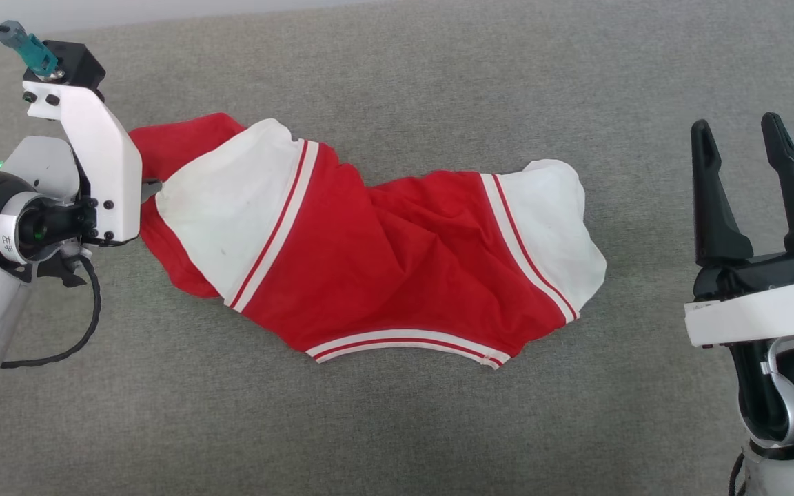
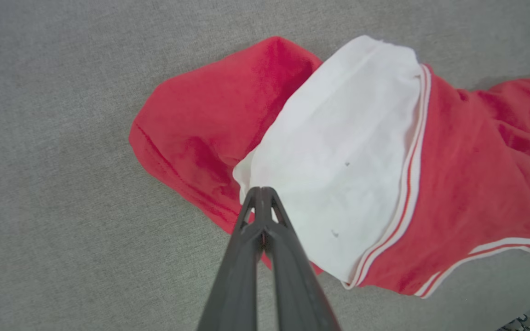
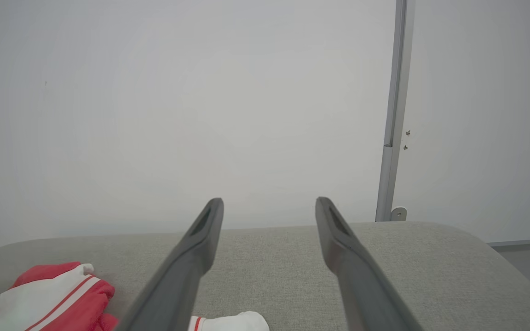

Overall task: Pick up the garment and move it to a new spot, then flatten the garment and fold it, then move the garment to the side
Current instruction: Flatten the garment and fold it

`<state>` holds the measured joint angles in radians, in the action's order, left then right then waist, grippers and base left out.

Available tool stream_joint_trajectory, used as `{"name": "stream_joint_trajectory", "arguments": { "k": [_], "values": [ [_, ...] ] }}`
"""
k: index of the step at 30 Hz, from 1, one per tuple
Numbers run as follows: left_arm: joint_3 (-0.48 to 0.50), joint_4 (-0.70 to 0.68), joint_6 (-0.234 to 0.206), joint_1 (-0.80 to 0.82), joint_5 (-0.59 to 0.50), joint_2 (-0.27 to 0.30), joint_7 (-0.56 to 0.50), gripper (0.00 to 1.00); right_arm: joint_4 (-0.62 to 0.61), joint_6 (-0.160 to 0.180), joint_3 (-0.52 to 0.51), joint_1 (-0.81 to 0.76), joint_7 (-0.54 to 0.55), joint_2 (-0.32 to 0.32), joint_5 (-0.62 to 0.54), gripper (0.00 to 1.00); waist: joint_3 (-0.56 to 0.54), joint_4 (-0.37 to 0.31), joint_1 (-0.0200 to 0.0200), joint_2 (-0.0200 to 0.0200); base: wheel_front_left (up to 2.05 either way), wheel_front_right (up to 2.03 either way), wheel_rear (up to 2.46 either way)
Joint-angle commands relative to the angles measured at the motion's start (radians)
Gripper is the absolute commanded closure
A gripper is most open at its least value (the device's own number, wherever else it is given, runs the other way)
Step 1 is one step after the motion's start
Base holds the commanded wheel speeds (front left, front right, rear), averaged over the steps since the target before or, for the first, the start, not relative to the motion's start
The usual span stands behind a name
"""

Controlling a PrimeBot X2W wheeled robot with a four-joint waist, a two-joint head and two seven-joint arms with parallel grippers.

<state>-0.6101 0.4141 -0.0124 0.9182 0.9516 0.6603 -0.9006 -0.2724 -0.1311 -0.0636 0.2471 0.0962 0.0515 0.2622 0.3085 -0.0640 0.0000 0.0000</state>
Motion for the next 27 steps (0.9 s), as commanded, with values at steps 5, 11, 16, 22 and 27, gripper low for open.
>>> {"name": "stream_joint_trajectory", "arguments": {
  "k": [5, 11, 16, 22, 27],
  "values": [
    [-0.007, -0.028, 0.014, -0.008, 0.005, -0.002, 0.010, 1.00, -0.003, 0.000, 0.007, 0.003, 0.006, 0.000, -0.008, 0.00, 0.002, 0.009, 0.0000, 0.0000, 0.00, 0.00, 0.00],
    [-0.065, -0.053, 0.085, 0.010, -0.060, 0.010, 0.031, 0.00, -0.014, 0.000, 0.016, 0.011, 0.011, 0.000, -0.010, 0.00, 0.016, 0.002, 0.0000, 0.0000, 0.00, 0.00, 0.00],
    [-0.133, -0.063, 0.129, 0.026, -0.131, 0.032, 0.089, 0.00, -0.024, 0.000, 0.017, 0.010, 0.014, -0.001, -0.012, 0.00, 0.035, -0.010, 0.0000, 0.0000, 0.00, 0.00, 0.00],
    [-0.181, -0.019, 0.142, 0.038, -0.122, 0.030, 0.141, 0.00, -0.023, 0.000, 0.017, 0.006, 0.011, 0.000, -0.011, 0.00, 0.046, -0.017, 0.0000, 0.0000, 0.00, 0.00, 0.00],
    [-0.231, -0.003, 0.142, 0.061, -0.146, 0.047, 0.163, 0.00, -0.021, 0.000, 0.018, 0.007, 0.011, 0.000, -0.014, 0.00, 0.049, -0.016, 0.0000, 0.0000, 0.00, 0.00, 0.00]
  ]
}}
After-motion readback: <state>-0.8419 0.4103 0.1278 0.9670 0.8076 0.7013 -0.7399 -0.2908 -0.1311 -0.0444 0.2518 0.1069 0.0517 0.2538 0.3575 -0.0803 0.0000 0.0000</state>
